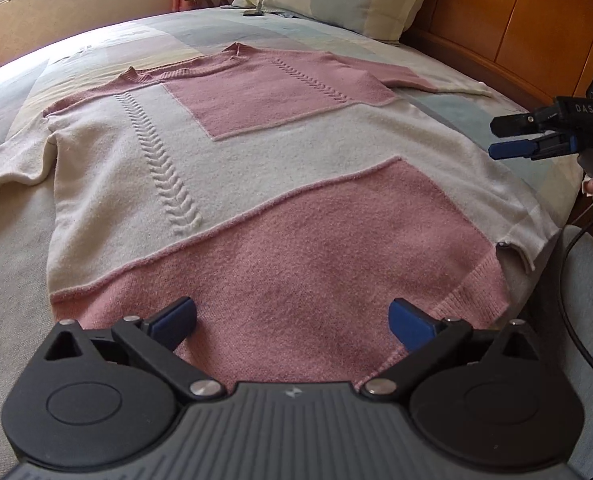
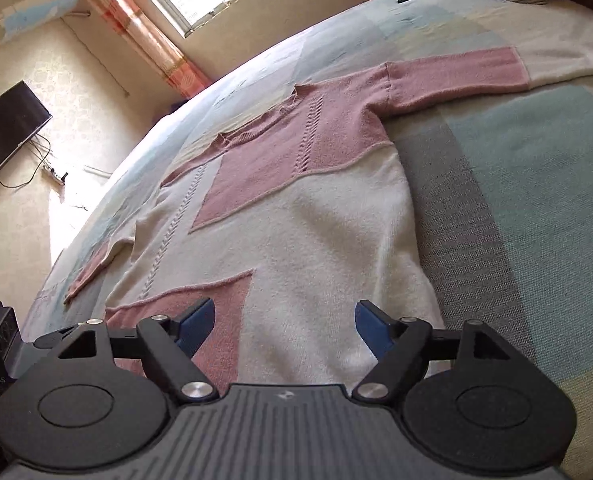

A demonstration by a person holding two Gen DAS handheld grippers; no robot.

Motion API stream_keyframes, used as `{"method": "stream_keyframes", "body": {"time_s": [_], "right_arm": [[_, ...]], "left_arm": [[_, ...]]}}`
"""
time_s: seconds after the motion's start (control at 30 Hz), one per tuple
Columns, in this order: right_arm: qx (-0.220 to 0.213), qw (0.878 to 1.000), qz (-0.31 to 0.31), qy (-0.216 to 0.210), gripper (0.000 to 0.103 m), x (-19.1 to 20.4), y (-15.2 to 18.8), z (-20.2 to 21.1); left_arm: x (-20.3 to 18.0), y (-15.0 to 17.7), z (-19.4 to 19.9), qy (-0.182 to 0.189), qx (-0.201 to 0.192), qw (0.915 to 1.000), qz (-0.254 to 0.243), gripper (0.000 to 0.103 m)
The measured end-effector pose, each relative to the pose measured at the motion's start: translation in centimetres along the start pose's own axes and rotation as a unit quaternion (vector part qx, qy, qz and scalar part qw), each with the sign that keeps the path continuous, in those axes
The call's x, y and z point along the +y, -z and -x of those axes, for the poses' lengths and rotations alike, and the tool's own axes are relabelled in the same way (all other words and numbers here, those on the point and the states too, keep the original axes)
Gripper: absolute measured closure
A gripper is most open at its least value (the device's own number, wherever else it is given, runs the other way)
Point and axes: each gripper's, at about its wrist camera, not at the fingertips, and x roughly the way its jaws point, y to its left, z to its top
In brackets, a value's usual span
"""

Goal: Fold clothes

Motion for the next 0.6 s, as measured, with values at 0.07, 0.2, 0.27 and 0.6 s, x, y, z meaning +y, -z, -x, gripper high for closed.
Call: {"method": "stream_keyframes", "body": {"time_s": [0.07,0.2,0.27,0.6], "right_arm": [[-0.008,0.999,0.008,0.030,0.023,-1.0,-0.9,-0.6],[-0.023,0.995,0.023,0.091,0.055,-3.1,-2.7,-1.7],[-0.029,0.992,0.031,0.118,0.057,-4.0,-3.4,-2.2],[-0.020,0.953,0.216,0.214,0.085,0.6,-0.7,-5.7]], "left_arm": [[0.0,-0.2,-0.2,-0.001,-0.001,1.0000,0.004,0.001],[-0.1,0.2,-0.1,-0.001,-0.004,1.0000,-0.002,0.001],[-0.1,0.4,-0.1,0.000,-0.005,0.9999,-0.010,0.001],[-0.5,0.4,-0.2,-0.011,-0.004,0.9998,-0.018,0.001]]}}
